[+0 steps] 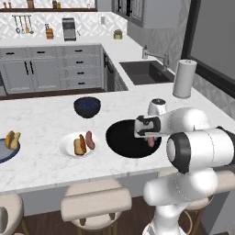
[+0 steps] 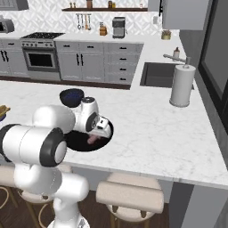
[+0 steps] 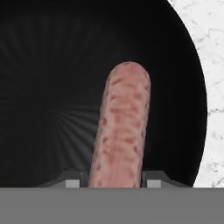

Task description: Place one bun and one sausage from the bowl on each plate.

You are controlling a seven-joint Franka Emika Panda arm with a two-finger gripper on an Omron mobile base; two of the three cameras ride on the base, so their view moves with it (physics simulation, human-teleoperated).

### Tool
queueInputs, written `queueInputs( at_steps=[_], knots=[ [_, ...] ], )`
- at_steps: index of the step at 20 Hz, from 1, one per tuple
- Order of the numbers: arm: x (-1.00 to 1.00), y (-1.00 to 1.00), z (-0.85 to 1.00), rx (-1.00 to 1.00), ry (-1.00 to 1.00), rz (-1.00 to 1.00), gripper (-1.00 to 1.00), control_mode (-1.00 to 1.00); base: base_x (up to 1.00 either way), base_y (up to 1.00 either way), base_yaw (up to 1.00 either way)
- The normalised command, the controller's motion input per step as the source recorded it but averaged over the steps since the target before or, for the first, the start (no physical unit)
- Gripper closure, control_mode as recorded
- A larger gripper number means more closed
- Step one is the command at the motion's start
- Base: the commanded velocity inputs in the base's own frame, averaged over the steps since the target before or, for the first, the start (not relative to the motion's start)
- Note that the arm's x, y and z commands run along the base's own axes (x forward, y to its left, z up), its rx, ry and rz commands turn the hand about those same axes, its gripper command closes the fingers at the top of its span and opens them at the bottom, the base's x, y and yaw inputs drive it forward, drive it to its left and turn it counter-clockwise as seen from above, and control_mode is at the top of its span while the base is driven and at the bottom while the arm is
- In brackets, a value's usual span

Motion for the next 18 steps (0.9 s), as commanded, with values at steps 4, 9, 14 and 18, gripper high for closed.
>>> queueInputs(
  at_steps=[4,9,14,18],
  knots=[
    [-0.61,0.09,0.85,0.0,0.0,0.03,1.0,-1.0,0.0,0.0,0.0],
    [-0.76,0.03,0.89,0.0,0.0,0.09,1.0,-1.0,0.0,0.0,0.0],
    [-0.6,0.0,0.89,0.0,0.0,0.0,1.0,-1.0,0.0,0.0,0.0],
    [-0.16,0.08,0.58,0.0,0.0,0.0,1.0,1.0,-0.14,0.02,0.0]
  ],
)
